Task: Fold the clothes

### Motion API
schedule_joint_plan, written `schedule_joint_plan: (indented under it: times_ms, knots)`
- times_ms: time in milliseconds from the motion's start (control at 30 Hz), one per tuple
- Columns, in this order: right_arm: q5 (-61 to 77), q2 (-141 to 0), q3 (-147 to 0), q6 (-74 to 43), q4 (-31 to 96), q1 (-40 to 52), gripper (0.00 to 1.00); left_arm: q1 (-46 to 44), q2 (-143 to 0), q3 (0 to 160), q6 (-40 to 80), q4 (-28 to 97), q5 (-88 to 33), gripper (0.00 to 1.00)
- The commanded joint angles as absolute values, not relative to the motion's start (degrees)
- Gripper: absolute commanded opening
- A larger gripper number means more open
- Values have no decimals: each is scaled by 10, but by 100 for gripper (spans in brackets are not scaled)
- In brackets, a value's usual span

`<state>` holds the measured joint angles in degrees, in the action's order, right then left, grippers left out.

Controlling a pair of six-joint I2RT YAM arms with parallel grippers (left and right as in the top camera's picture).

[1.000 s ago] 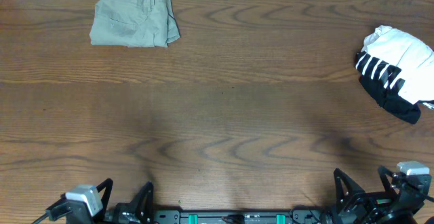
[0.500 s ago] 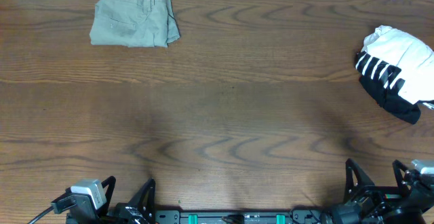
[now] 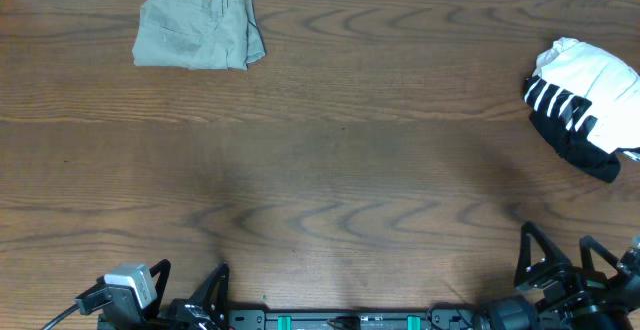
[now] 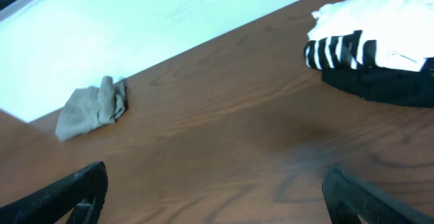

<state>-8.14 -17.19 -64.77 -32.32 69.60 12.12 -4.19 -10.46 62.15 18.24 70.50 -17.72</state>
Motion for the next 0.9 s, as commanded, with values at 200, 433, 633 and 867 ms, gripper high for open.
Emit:
schedule_joint_plan:
  times_ms: [200,433,633,867]
  knots:
    - [-168,-172,-643,-331,703,120,99,-40,-103,620,190,704,-184,98]
    - [-186,-171,-611,-291,696,120,99,-40,-103,620,190,704,-184,98]
    - [-176,-158,-531,-290,623,76,99,-40,-103,620,190,704,-184,98]
    - [-29,-101,-399,-200,460,7,99,-40,-103,620,190,704,-184,98]
